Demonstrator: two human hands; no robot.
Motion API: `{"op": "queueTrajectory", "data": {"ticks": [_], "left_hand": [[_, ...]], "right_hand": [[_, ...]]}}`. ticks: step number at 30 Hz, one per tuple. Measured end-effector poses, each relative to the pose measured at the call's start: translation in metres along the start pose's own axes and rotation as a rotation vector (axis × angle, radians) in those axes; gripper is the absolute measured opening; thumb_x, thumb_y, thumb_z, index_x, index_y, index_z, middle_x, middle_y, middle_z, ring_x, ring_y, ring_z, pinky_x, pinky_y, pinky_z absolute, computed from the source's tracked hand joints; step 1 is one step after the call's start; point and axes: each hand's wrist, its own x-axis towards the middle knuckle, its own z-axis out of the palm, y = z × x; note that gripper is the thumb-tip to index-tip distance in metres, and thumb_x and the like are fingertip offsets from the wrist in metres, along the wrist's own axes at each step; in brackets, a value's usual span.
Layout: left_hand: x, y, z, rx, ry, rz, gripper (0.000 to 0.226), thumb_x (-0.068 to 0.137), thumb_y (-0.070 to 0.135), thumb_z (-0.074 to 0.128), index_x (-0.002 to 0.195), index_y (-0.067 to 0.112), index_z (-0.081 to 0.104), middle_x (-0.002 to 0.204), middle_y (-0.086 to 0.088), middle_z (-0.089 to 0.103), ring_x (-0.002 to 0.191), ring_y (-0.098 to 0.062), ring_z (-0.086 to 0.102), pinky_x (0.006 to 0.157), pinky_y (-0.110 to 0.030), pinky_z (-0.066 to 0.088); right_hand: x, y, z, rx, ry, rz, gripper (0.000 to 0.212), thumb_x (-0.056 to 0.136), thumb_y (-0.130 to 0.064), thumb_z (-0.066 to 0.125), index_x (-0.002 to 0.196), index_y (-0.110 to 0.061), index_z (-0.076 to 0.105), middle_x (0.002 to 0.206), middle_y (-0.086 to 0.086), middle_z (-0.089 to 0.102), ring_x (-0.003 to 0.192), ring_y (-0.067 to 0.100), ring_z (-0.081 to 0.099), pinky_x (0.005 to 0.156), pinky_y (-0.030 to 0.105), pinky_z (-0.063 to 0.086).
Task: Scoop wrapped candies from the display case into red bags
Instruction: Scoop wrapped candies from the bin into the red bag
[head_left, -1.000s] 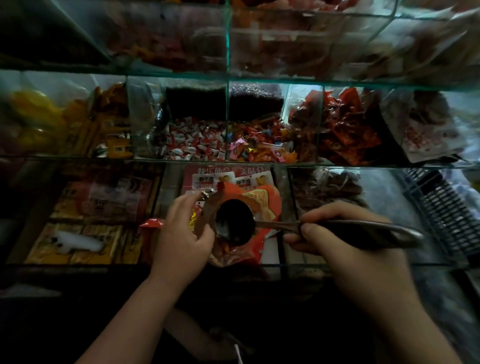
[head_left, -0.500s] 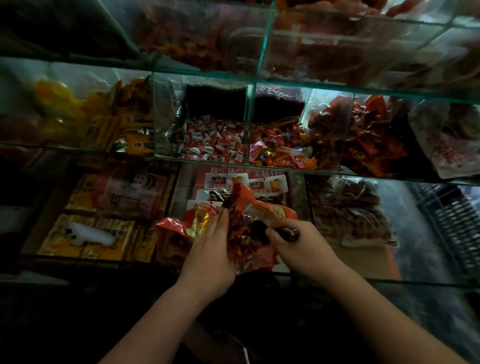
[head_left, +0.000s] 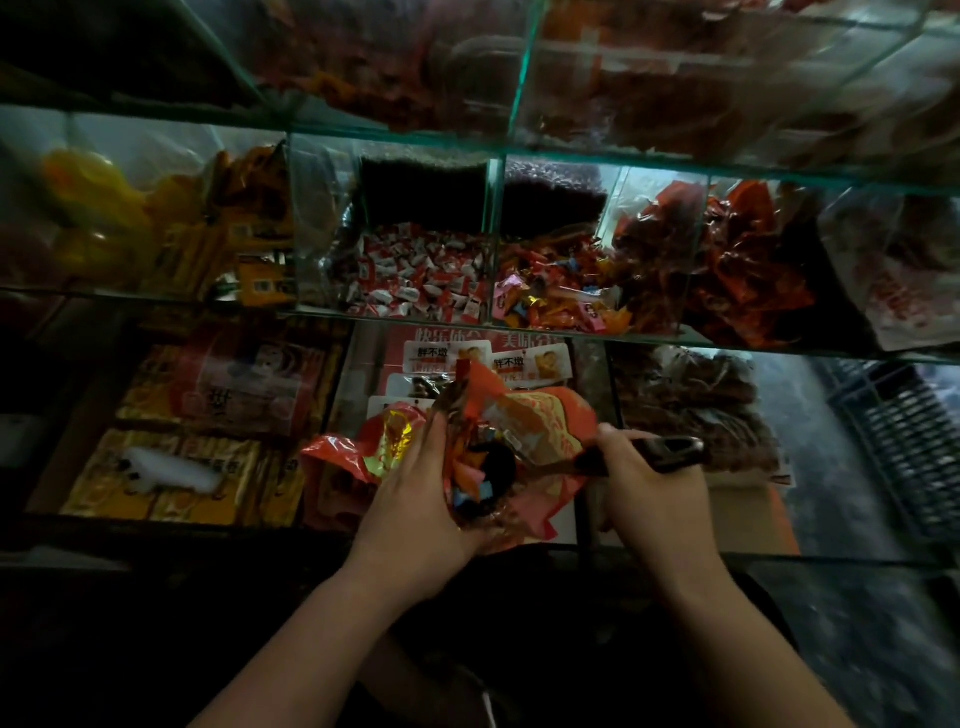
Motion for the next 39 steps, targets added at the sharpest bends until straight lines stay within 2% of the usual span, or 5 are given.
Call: {"op": "queueTrajectory", "data": {"ticks": [13,18,21,29,39], "left_hand": [[0.003,0.0,0.0,0.022,0.005,-0.017,0.13,0.071,0.06,0.084,0.161,0.038,-0.008,0.167,0.024,-0.007,0.156,-0.014,0.006,0.125,-0.046,0.026],[-0.001,0.015,0.001,0.079,0.302,0.219,0.09,0.086,0.043,0.077,0.159,0.026,0.027,0.167,0.016,0.01,0.154,-0.004,0.01,0.121,-0.031,0.021],[0.004,0.029,0.007,0.061,0.264,0.277,0.067,0.094,0.044,0.064,0.153,0.025,0.039,0.16,0.017,0.028,0.148,0.006,0.019,0.118,-0.022,0.023],[0.028,0.037,0.022,0.237,0.087,0.105,0.062,0.105,0.051,0.041,0.159,0.021,0.032,0.165,0.003,0.029,0.152,-0.014,0.022,0.124,-0.034,0.019],[0.026,0.05,0.028,0.236,0.2,0.191,0.05,0.107,0.027,0.046,0.155,0.016,0.041,0.162,0.0,0.036,0.151,-0.017,0.028,0.123,-0.039,0.028]], "right_hand": [[-0.017,-0.001,-0.021,0.397,0.079,0.12,0.032,0.101,-0.019,0.062,0.073,-0.007,0.074,0.077,0.024,0.076,0.072,0.039,0.078,0.058,0.036,0.064],[-0.028,-0.007,-0.034,0.383,0.124,0.012,0.027,0.1,-0.019,0.065,0.076,-0.018,0.077,0.075,0.015,0.078,0.071,0.035,0.079,0.059,0.031,0.062],[-0.031,-0.009,-0.042,0.415,0.142,0.004,0.028,0.1,-0.019,0.065,0.075,-0.016,0.077,0.074,0.015,0.077,0.072,0.037,0.079,0.061,0.036,0.064],[-0.044,-0.022,-0.065,0.547,0.015,0.041,0.017,0.088,-0.003,0.074,0.076,-0.015,0.079,0.08,0.023,0.077,0.076,0.041,0.078,0.064,0.034,0.063],[-0.058,-0.032,-0.072,0.617,-0.112,-0.016,0.03,0.082,0.014,0.072,0.076,-0.015,0.079,0.08,0.025,0.076,0.078,0.039,0.078,0.066,0.031,0.063]]}}
